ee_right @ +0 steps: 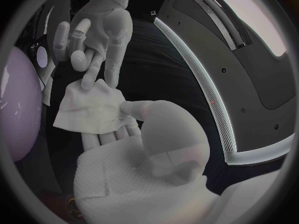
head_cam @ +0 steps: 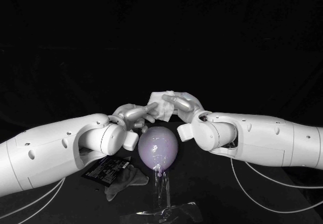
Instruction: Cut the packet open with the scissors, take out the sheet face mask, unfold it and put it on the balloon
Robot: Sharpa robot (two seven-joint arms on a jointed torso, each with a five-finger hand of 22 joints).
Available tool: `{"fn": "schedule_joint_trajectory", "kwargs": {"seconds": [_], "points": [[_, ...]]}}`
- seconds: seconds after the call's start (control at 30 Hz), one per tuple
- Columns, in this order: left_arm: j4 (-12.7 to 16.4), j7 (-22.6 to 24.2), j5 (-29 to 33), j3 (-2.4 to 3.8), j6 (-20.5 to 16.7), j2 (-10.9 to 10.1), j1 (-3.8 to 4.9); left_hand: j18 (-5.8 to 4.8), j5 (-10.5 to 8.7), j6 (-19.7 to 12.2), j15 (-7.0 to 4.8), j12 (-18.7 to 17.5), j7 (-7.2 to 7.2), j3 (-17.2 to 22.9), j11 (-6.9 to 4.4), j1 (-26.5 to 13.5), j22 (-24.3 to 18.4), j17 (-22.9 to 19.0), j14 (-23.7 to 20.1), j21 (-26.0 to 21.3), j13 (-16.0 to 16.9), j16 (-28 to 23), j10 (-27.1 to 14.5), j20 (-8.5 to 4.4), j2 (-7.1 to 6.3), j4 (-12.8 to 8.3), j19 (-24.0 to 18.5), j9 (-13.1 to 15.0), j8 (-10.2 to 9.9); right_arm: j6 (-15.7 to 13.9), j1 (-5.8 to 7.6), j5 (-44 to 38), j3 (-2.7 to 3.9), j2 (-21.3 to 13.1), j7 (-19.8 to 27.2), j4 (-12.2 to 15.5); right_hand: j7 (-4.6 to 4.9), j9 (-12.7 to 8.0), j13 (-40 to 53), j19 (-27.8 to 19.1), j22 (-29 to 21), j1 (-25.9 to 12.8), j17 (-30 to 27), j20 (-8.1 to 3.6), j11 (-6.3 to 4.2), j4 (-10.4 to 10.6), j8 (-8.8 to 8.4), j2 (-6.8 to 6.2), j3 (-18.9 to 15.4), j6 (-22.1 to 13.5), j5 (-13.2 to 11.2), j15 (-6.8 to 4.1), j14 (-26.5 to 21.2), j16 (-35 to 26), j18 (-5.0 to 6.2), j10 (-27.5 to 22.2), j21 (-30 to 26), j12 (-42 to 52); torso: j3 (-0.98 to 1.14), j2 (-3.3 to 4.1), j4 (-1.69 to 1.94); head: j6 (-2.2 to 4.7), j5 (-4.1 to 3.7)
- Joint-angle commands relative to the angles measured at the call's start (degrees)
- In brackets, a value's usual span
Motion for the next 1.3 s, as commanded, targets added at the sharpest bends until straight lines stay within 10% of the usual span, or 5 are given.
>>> {"fn": "schedule_joint_trajectory", "kwargs": {"seconds": [0.03,0.47,0.73,0.93,1.3], "points": [[-0.11,-0.15,-0.78,0.09,0.91,0.27,0.03,0.2,-0.18,0.0,0.35,-0.03,0.0,-0.31,0.33,-0.4,-0.05,-0.03,-0.09,-0.29,0.04,0.01,0.02,-0.03,0.12,0.01,-0.26,0.0,-0.17,2.37,0.02,-1.39,0.07,0.44,0.98,0.82,3.7,0.14,0.06,-2.9,-1.36,-0.72,0.36,-0.64,-0.4,-0.4,0.45,0.18,0.04,0.29,0.05,-0.02,1.97,0.84,0.01,0.25,-2.67,-0.27,0.01,0.01,-0.04,0.01,0.06],[-0.29,0.1,-0.91,0.09,1.04,0.68,0.03,0.27,-0.23,0.07,0.32,-0.04,-0.05,-1.32,0.3,-0.58,-0.47,-0.23,-0.16,-0.6,0.06,-0.04,-0.02,-0.05,0.19,0.01,-0.44,-0.06,-0.28,1.03,0.01,-1.93,0.07,0.51,0.89,0.83,3.83,0.33,0.05,-20.46,-2.21,-1.41,0.97,0.61,-0.46,-0.42,0.46,0.18,0.74,0.72,0.05,-0.49,6.86,2.13,0.63,0.43,-9.81,-0.28,-0.01,-0.01,-0.03,-0.11,0.16],[-0.05,0.58,-0.82,0.09,1.37,0.75,0.03,0.29,-0.24,0.13,0.31,-0.05,-0.07,-1.57,0.28,-0.57,-0.62,-0.28,-0.18,-0.7,0.06,-0.06,-0.02,-0.05,0.23,-0.01,-0.5,-0.07,-0.28,0.75,0.01,-2.12,0.07,0.58,0.87,0.66,3.82,0.41,0.06,-22.57,-2.32,-1.53,0.98,0.68,-0.51,-0.41,0.52,0.15,0.9,0.99,0.05,-0.53,7.32,2.08,0.64,0.57,-10.59,-0.26,0.0,0.02,-0.02,-0.13,0.29],[0.25,1.3,-0.63,0.09,1.34,0.67,0.03,0.35,-0.18,0.94,-0.2,-0.25,-0.7,-0.64,-0.31,4.6,-0.93,-0.24,-0.16,-1.08,-0.04,0.09,0.26,-0.27,3.34,-1.49,-0.57,-0.04,-0.13,0.66,0.01,-2.15,0.07,0.66,0.88,0.48,3.83,0.43,0.06,-22.73,-2.32,-1.54,0.97,0.69,-0.51,-0.41,0.53,0.15,0.92,1.05,0.05,-0.53,7.33,2.06,0.64,0.6,-10.64,-0.26,-0.01,0.0,-0.03,-0.12,0.27],[0.65,2.0,-0.16,0.09,1.94,0.35,0.03,0.52,-0.14,1.07,-0.48,-1.14,-1.07,1.79,-0.66,11.97,-2.03,-0.54,-0.23,-1.95,-0.53,0.11,0.48,-0.55,5.14,-5.25,-1.09,0.24,0.19,0.46,0.01,-2.17,0.07,0.73,0.94,0.02,3.87,0.49,0.06,-23.14,-2.33,-1.53,0.93,0.7,-0.5,-0.44,0.61,0.17,0.99,1.29,0.05,-0.5,7.26,1.95,0.65,0.67,-10.8,-0.25,0.01,0.03,-0.03,-0.22,0.18]]}}
